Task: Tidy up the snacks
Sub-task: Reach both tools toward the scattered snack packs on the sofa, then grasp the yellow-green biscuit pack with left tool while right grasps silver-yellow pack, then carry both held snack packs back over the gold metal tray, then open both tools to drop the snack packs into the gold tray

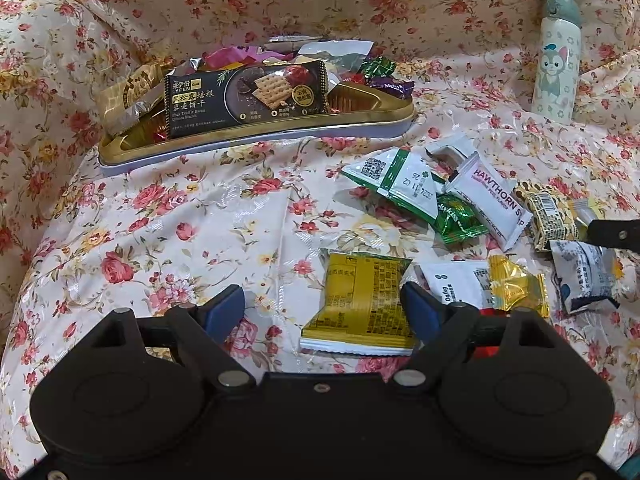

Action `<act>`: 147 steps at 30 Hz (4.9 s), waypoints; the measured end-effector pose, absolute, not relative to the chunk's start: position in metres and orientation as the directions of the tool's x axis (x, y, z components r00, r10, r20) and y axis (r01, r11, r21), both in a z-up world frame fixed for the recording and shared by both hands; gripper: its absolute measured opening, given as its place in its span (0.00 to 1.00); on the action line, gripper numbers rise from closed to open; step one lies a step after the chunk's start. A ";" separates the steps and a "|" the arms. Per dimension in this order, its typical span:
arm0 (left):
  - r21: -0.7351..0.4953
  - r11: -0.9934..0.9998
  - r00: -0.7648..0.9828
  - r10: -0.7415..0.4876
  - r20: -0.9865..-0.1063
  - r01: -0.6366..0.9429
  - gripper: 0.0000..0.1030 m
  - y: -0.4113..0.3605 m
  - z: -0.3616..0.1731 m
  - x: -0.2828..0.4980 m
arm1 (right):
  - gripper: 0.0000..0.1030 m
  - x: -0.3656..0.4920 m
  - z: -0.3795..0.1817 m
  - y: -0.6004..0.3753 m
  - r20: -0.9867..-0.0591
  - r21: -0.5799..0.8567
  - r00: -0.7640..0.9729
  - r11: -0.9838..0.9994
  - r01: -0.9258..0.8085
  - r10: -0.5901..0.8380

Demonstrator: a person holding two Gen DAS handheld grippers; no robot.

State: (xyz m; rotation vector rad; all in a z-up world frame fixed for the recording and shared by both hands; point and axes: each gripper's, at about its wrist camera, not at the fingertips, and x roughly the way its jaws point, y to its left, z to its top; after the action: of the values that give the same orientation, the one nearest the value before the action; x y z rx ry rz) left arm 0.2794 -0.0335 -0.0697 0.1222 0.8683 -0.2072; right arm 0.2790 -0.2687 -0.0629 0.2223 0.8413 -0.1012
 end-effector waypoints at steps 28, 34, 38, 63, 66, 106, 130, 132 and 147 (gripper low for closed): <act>0.018 0.971 0.637 -0.141 -0.758 0.238 0.84 -0.032 -0.071 0.277 | 0.37 0.258 -0.075 -0.257 -0.726 0.024 0.684 0.991 0.129 -0.071; 0.017 0.970 0.631 -0.145 -0.762 0.243 0.81 -0.033 -0.069 0.278 | 0.37 0.243 -0.073 -0.257 -0.726 0.039 0.684 0.989 0.143 -0.070; 0.017 0.966 0.626 -0.154 -0.765 0.258 0.69 -0.035 -0.066 0.277 | 0.36 0.233 -0.073 -0.257 -0.729 0.047 0.682 0.988 0.150 -0.069; -0.012 0.980 0.608 -0.132 -0.783 0.196 0.44 -0.019 -0.005 0.201 | 0.36 0.136 -0.017 -0.249 -0.659 0.164 0.752 0.979 0.119 0.019; 0.000 0.980 0.606 -0.124 -0.786 0.201 0.44 -0.018 0.002 0.175 | 0.36 0.116 -0.011 -0.241 -0.650 0.172 0.759 0.981 0.092 0.043; -0.034 0.993 0.432 -0.080 -0.898 0.113 0.45 -0.006 -0.036 0.025 | 0.36 -0.008 -0.037 -0.192 -0.780 0.258 0.586 0.966 -0.020 0.220; 0.003 0.993 0.461 -0.051 -0.886 0.116 0.50 -0.008 -0.030 0.022 | 0.38 -0.006 -0.042 -0.190 -0.798 0.247 0.560 0.968 -0.034 0.223; 0.003 0.993 0.461 -0.051 -0.886 0.115 0.50 -0.008 -0.030 0.022 | 0.38 -0.006 -0.042 -0.190 -0.799 0.244 0.558 0.969 -0.036 0.222; 0.009 0.993 0.468 -0.046 -0.883 0.114 0.50 -0.008 -0.031 0.020 | 0.40 -0.009 -0.038 -0.188 -0.791 0.215 0.575 0.975 -0.056 0.208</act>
State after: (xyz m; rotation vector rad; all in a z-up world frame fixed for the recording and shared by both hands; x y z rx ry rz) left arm 0.0198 -0.0085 -0.0306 0.0705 1.0801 -0.0982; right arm -0.0090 -0.1884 -0.0377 0.1741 0.9465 0.1550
